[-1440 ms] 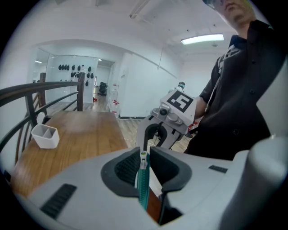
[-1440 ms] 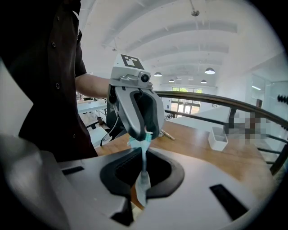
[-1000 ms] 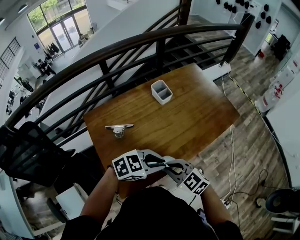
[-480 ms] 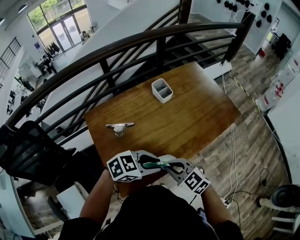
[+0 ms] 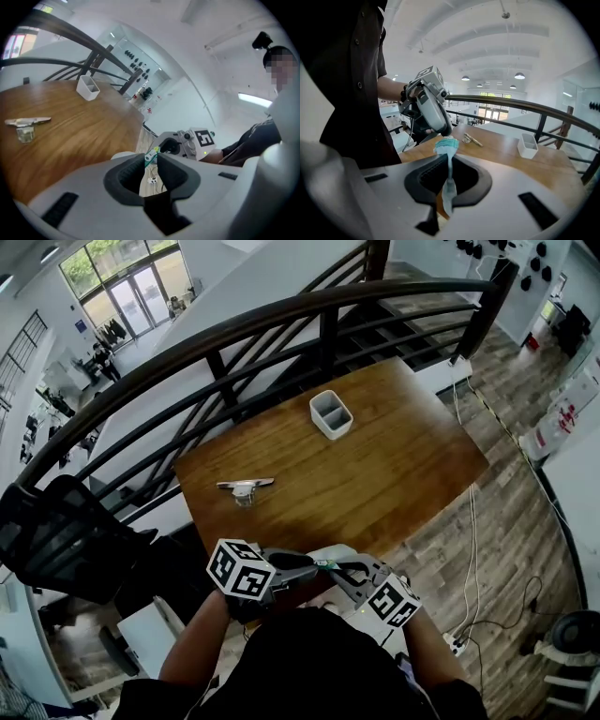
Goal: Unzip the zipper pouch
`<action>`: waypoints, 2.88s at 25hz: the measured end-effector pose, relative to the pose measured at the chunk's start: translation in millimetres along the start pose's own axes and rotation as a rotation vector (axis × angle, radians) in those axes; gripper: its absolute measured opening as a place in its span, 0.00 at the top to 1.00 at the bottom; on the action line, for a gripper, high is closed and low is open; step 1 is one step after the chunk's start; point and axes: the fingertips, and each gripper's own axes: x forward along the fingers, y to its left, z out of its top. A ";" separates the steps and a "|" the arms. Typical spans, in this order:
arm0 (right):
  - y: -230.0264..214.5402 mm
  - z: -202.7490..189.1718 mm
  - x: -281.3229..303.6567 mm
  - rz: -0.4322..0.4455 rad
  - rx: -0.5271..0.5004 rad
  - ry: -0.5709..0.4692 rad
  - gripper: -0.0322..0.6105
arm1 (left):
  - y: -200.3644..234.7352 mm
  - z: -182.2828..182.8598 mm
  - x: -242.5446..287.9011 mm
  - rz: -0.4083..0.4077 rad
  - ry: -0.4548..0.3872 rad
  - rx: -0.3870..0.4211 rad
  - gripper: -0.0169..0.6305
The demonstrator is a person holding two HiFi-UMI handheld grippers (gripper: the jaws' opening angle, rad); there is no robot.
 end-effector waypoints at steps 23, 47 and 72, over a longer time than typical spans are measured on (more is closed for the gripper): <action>9.3 -2.2 -2.9 -0.068 -0.150 -0.009 0.94 | 4.2 -21.0 8.3 0.017 -0.024 -0.160 0.78; 28.4 22.1 15.7 -0.087 -0.504 0.108 0.94 | -7.2 -42.9 -8.6 -0.098 -0.213 -0.297 0.85; 31.0 18.5 18.1 -0.086 -0.550 0.163 0.95 | -1.8 -33.1 -24.4 -0.133 -0.277 -0.387 0.81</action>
